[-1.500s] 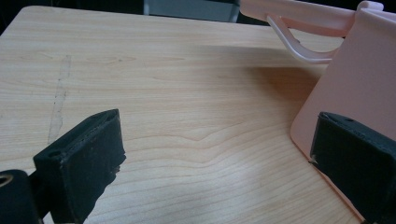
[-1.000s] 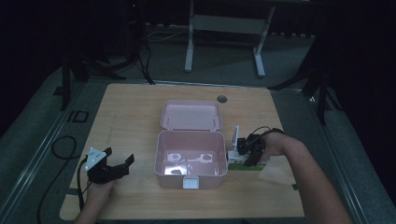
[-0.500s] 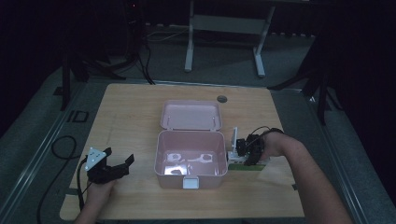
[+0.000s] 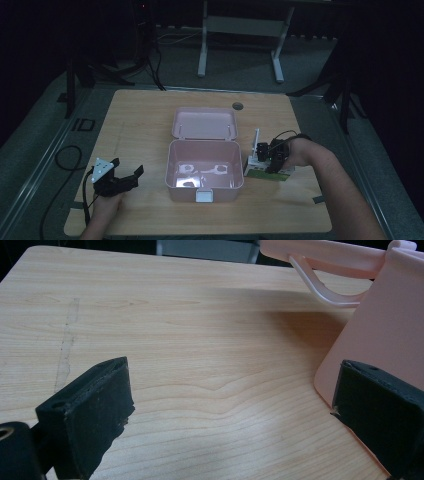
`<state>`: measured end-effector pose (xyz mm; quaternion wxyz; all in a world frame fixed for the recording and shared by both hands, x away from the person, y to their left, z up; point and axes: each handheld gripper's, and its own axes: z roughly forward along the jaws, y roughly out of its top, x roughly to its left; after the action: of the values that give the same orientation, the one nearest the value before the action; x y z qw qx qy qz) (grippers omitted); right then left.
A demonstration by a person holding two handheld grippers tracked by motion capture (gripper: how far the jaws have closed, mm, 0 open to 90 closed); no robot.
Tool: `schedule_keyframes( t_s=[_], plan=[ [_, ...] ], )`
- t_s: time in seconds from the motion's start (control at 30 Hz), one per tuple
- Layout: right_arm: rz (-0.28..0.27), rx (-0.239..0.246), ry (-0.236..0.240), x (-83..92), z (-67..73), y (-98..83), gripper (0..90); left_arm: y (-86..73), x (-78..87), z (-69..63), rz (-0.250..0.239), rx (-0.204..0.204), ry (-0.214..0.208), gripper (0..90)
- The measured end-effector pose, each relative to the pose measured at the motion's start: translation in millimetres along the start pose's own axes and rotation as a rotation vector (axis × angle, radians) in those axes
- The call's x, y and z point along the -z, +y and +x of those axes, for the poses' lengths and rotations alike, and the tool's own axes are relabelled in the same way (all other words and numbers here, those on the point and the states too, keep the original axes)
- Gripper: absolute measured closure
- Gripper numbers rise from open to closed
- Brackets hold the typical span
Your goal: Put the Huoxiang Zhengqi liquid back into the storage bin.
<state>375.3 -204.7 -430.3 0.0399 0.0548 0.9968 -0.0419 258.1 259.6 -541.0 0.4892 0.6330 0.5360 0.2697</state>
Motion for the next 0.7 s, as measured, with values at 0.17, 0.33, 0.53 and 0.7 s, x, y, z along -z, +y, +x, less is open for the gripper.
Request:
schedule_keyframes(
  t_s=[0.17,0.33,0.53,0.7],
  plan=[
    [-0.005,-0.032,-0.014,16.6,1.5,-3.1,61.6,0.0,0.0,0.0,0.001,0.0,0.001,3.1],
    [-0.011,-0.055,-0.036,43.2,6.4,-6.2,61.5,0.0,-0.2,0.5,0.0,0.002,0.004,3.1],
    [-0.019,-0.08,-0.034,69.0,11.3,-5.3,61.5,0.2,-0.3,0.5,-0.002,0.006,0.005,3.1],
    [-0.022,-0.125,-0.032,86.1,17.1,-2.4,61.5,0.2,0.0,0.3,-0.002,0.006,0.001,3.1]
  ],
)
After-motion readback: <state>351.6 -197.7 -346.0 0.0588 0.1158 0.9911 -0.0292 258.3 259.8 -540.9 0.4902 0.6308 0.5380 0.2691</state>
